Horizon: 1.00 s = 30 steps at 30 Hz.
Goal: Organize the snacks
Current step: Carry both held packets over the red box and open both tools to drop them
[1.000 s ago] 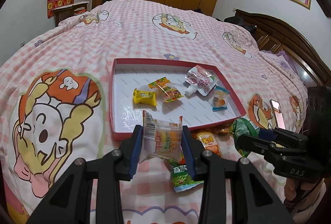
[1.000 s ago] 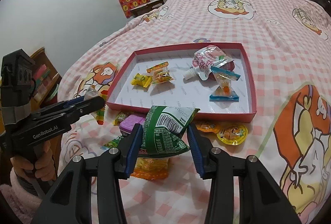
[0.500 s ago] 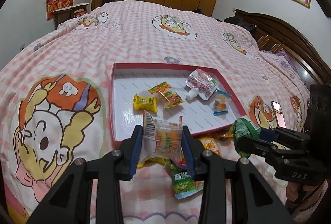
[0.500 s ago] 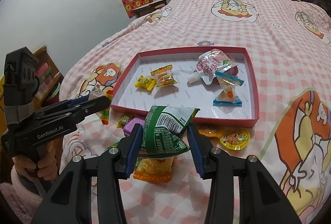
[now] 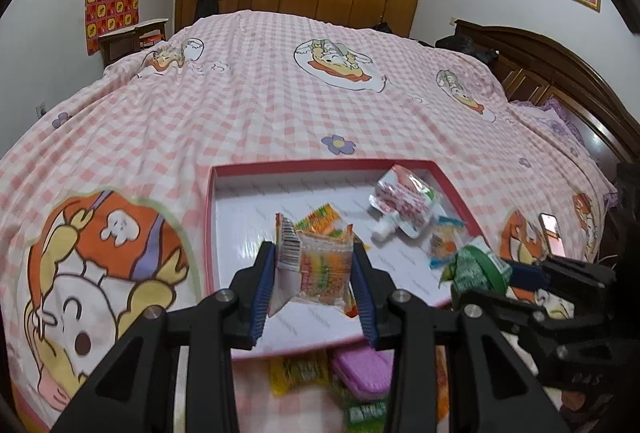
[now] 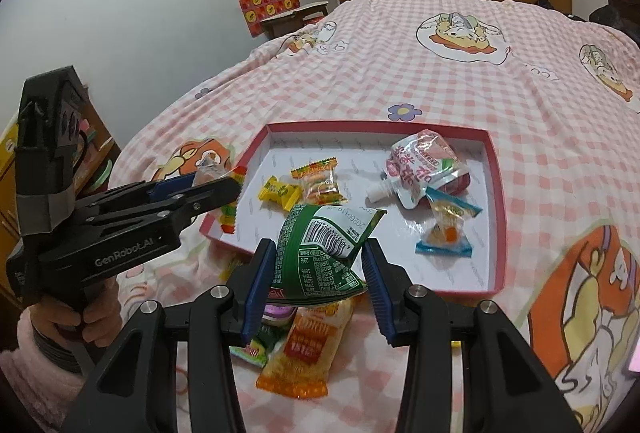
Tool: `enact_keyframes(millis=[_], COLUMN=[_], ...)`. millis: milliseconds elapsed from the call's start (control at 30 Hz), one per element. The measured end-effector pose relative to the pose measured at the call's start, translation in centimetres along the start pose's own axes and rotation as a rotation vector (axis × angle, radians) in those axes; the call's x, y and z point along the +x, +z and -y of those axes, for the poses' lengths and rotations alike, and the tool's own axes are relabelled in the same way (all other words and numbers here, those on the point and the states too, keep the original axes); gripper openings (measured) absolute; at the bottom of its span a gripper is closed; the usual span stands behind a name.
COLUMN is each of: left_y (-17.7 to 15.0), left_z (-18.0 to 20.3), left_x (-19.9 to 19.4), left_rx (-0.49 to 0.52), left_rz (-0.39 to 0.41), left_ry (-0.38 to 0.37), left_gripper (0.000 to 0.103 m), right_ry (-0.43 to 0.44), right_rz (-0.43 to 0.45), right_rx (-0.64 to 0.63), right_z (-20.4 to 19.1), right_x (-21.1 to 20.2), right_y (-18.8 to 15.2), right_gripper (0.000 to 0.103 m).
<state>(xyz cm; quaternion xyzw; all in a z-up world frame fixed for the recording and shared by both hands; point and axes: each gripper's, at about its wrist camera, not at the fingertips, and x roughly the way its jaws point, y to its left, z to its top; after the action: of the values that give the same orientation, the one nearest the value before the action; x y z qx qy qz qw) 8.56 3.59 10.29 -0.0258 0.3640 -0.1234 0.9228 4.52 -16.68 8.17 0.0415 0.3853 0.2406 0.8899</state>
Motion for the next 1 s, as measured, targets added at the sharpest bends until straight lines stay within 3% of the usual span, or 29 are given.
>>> enact_keyframes(millis=[467, 1000], left_y=[2.8, 2.3], left_z=[-1.5, -3.3], left_x=[6.7, 10.8], left_rx=[-0.004, -0.050], left_rz=[-0.028, -0.087], left_ry=[0.023, 0.056], left_gripper=[0.038, 0.040], right_ry=[-0.013, -0.026], right_rz=[-0.029, -0.027], right_rx=[0.019, 0.004], right_z=[1.3, 2.0], right_x=[3.3, 7.0], right_y=[1.5, 3.7], right_gripper=[0.045, 0.045])
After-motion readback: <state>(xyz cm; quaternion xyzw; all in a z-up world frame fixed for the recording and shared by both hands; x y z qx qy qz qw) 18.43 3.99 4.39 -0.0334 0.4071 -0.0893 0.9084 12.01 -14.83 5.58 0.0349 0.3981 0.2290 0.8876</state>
